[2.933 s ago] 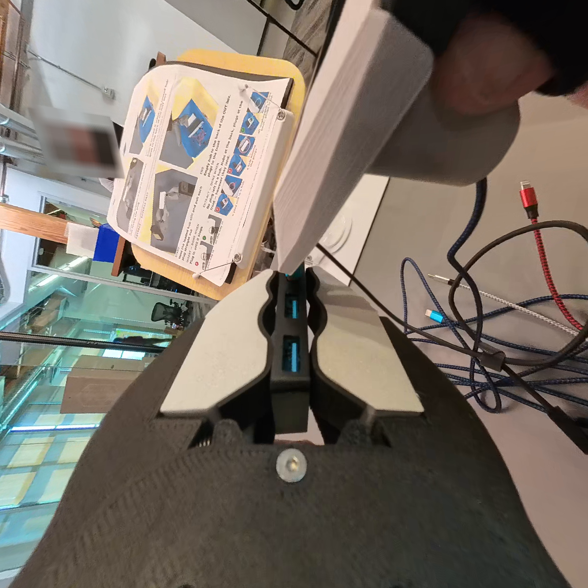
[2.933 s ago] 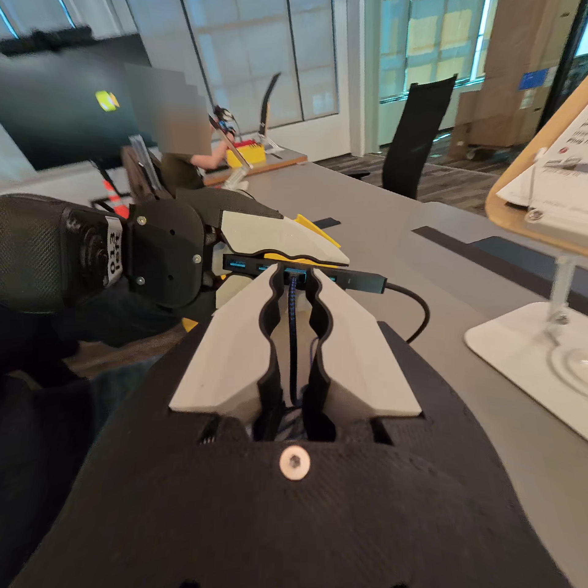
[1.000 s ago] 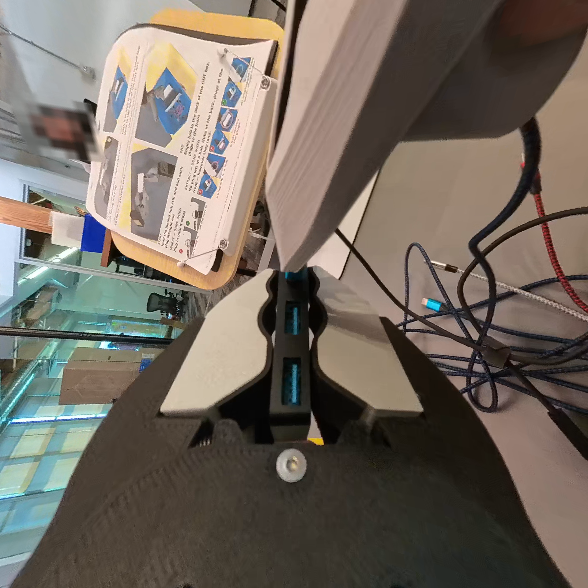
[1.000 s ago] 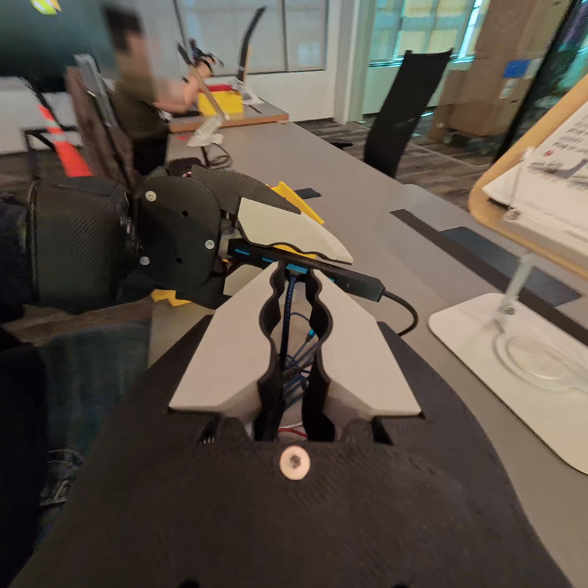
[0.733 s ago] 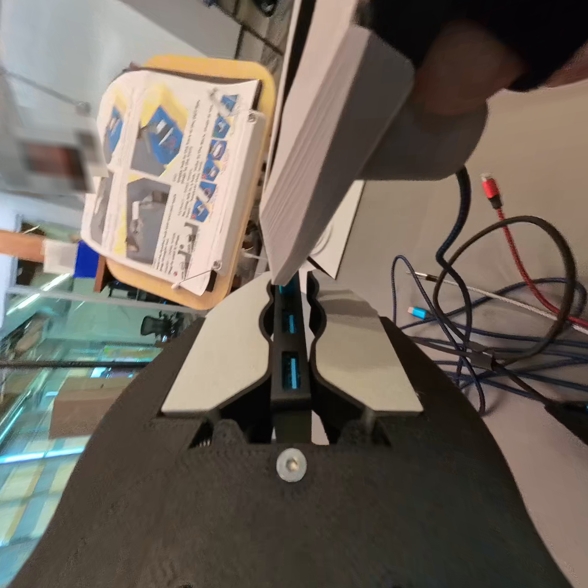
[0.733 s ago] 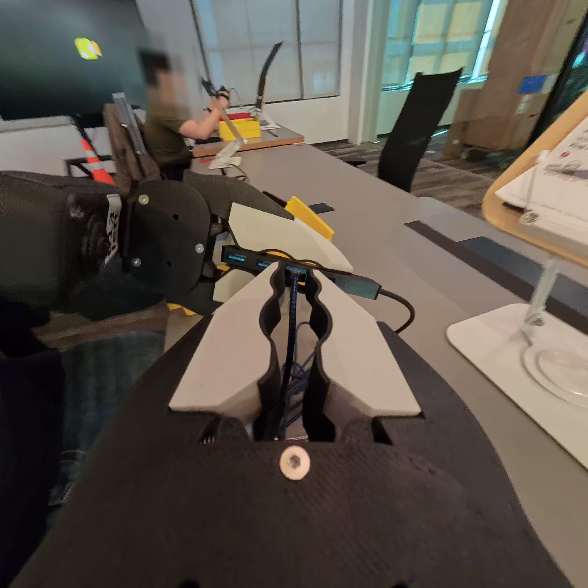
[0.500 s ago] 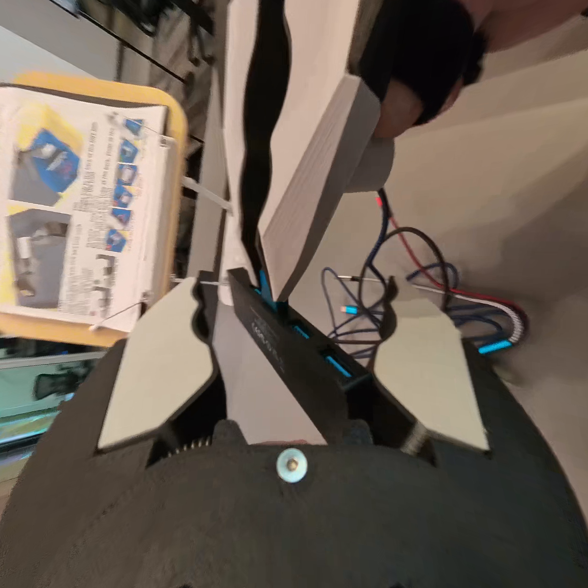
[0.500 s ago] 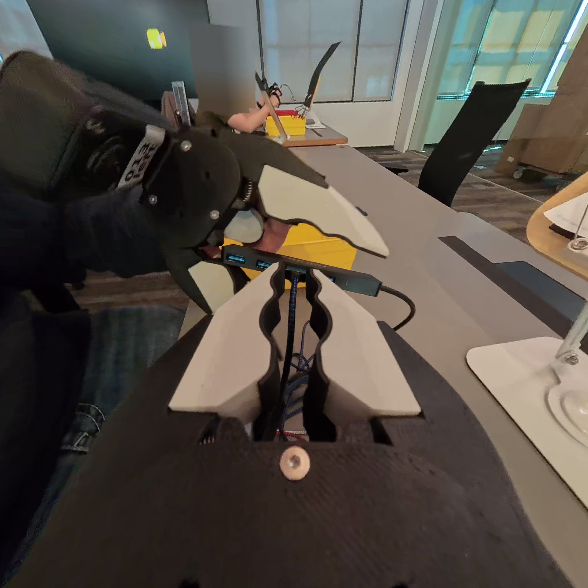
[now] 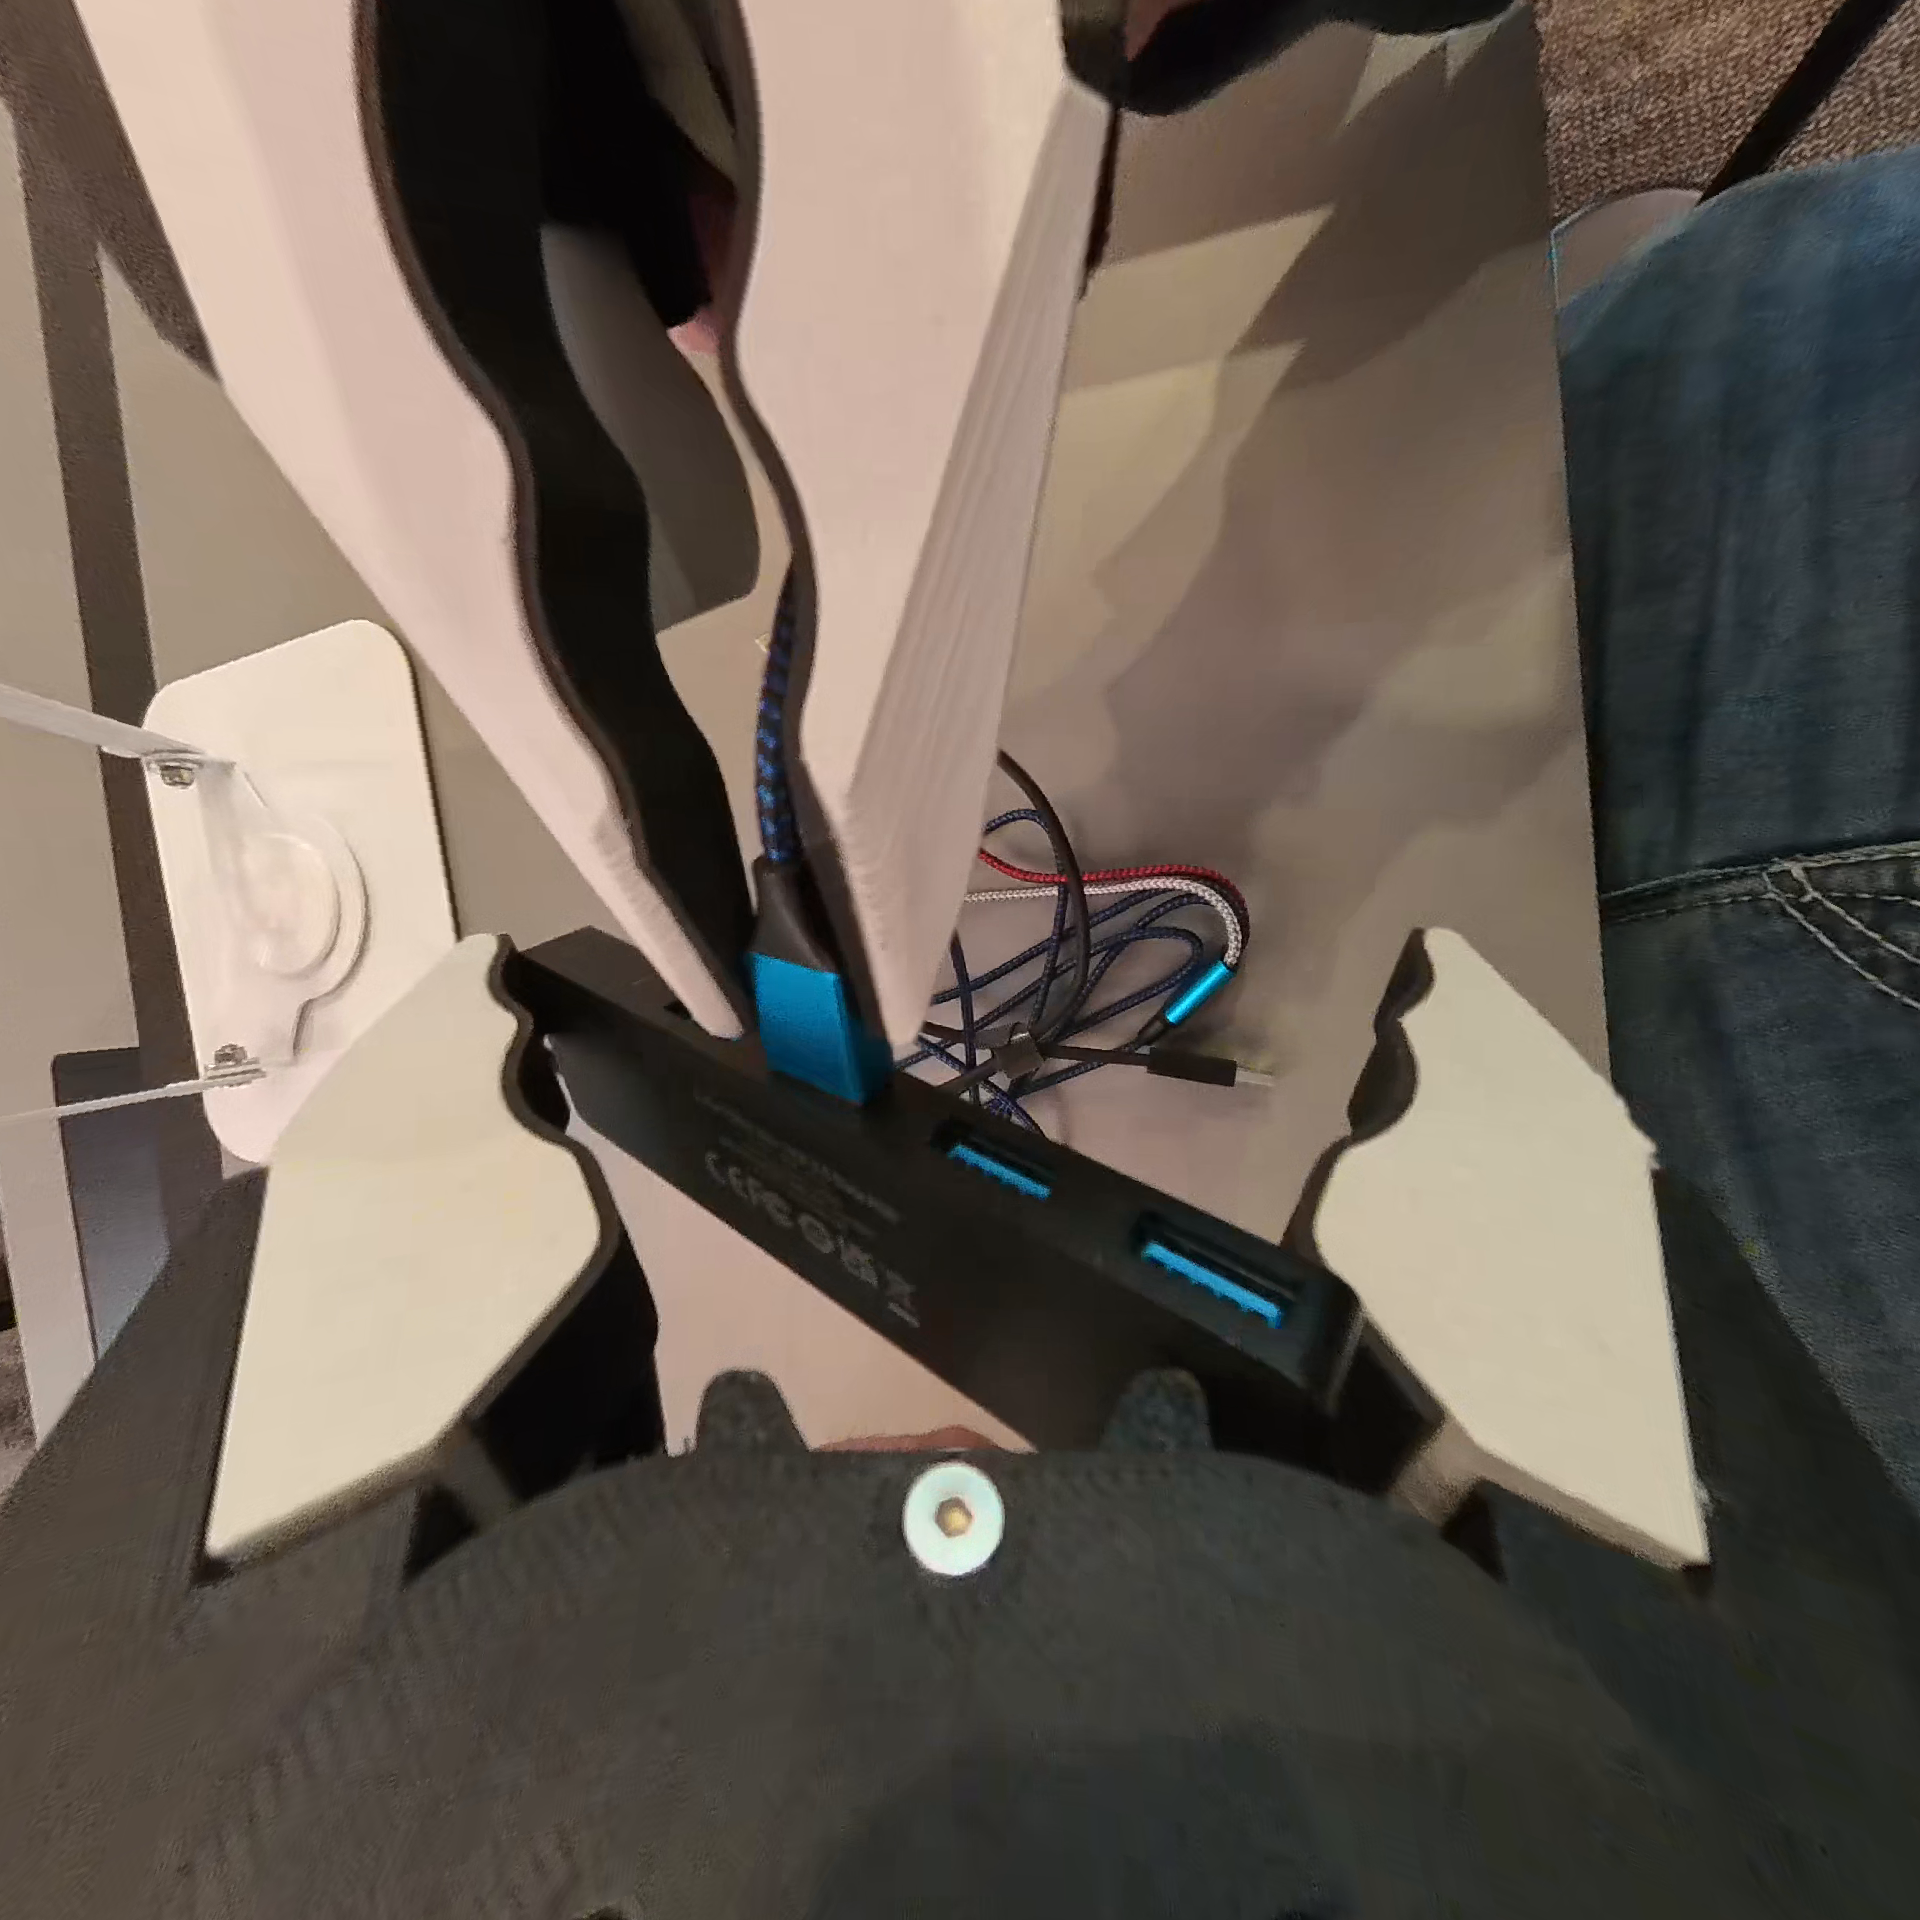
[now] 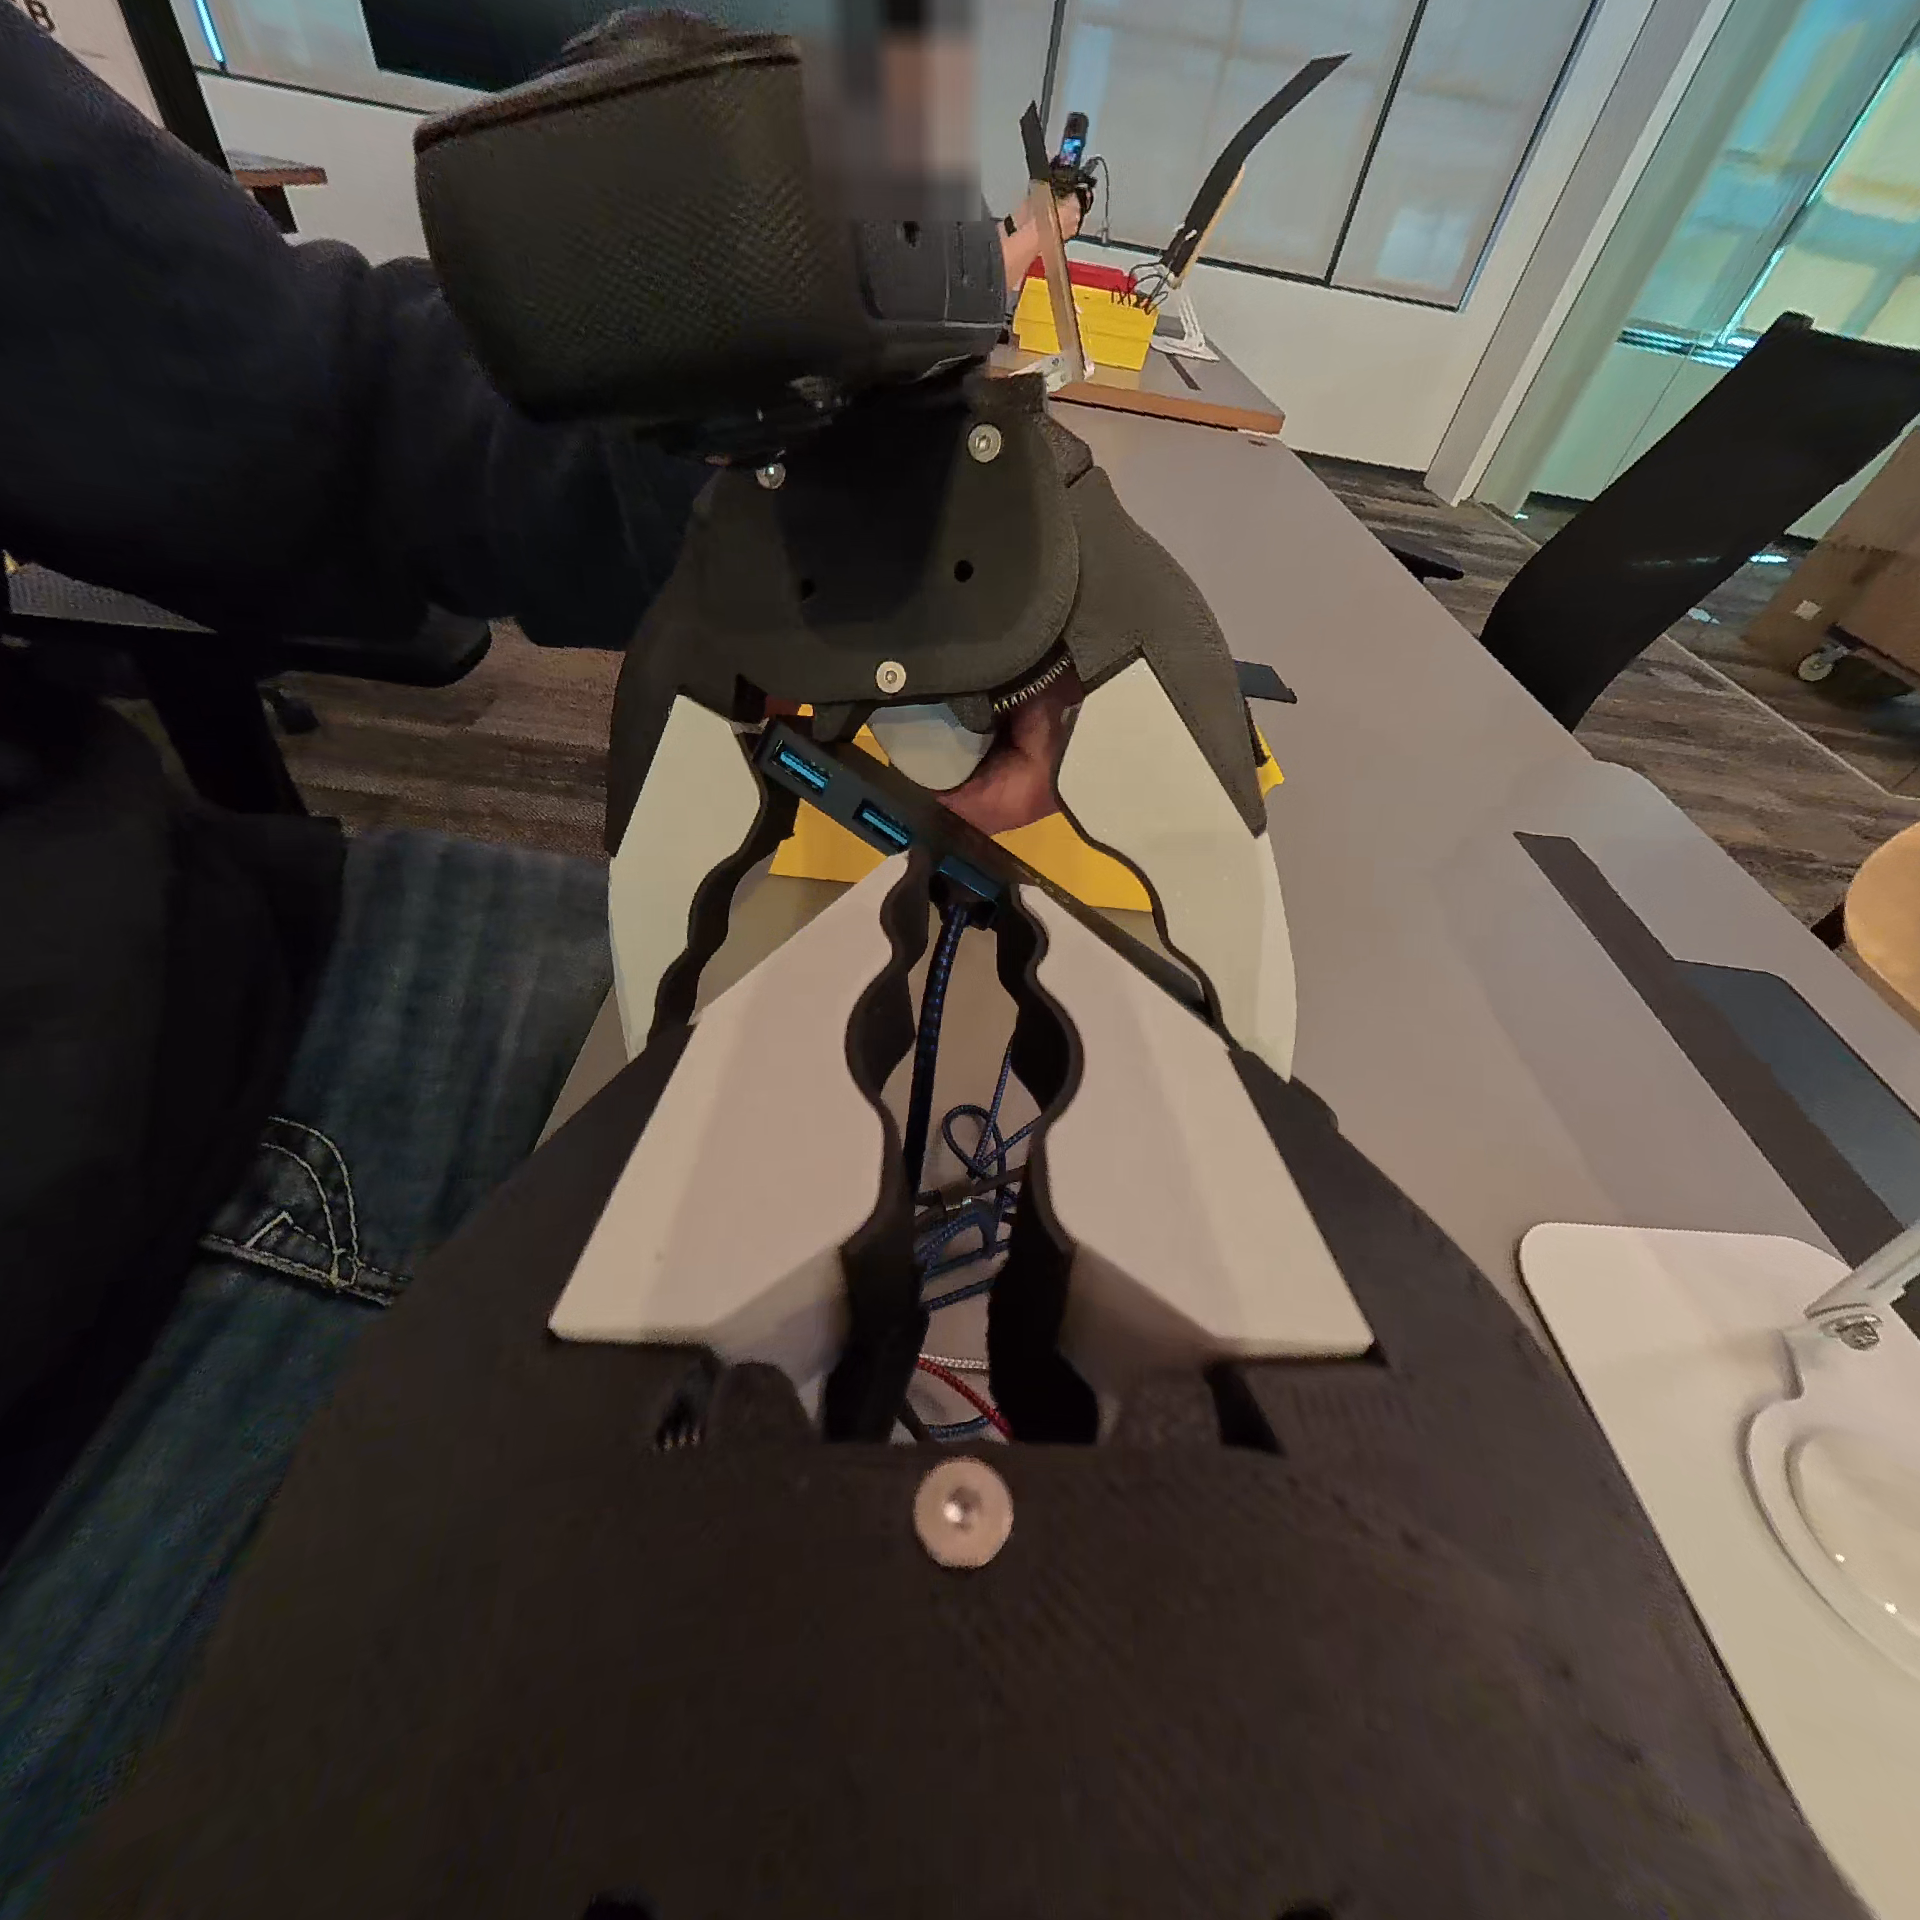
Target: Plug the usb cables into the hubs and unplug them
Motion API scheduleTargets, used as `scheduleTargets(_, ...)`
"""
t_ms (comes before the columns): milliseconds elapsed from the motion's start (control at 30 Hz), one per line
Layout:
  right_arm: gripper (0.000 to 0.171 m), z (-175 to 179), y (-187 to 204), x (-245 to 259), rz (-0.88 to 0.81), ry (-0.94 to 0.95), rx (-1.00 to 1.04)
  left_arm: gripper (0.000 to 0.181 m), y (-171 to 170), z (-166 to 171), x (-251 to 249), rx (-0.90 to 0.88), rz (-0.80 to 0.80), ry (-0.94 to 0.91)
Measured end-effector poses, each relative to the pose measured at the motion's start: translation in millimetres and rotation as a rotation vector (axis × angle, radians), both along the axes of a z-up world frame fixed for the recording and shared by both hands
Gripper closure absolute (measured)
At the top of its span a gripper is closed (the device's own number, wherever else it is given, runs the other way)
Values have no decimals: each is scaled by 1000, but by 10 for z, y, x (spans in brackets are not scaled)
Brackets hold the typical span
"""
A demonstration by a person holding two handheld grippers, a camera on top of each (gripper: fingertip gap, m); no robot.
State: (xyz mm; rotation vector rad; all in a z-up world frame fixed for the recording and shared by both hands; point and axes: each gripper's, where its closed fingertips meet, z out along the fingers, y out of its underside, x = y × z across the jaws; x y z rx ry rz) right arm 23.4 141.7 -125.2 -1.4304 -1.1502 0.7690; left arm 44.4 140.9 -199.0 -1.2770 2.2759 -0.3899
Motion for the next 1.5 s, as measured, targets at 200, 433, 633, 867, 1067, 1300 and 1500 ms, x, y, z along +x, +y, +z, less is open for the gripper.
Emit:
scheduleTargets(200,160,-40,13,31,-1,17,-24,41,17,-15,81,-22,53,-74)
scheduleTargets(433,160,-70,49,50,-30,-6,-44,45,120,-18,112,41,117,-106)
scheduleTargets(633,160,-70,143,65,-133,-41,-31,50,281,24,134,101,217,-158)
scheduleTargets(867,160,-39,208,87,-186,-32,-46,77,413,95,93,125,314,-216)
scheduleTargets(1067,160,-104,84,15,-75,-37,4,34,205,-24,59,38,205,-164)
scheduleTargets(1300,161,-85,-3,-38,4,-54,44,34,-40,33,34,-111,40,-116)
scheduleTargets(1500,160,-164,146,68,-49,-35,-3,35,137,-78,-22,-92,129,-64)
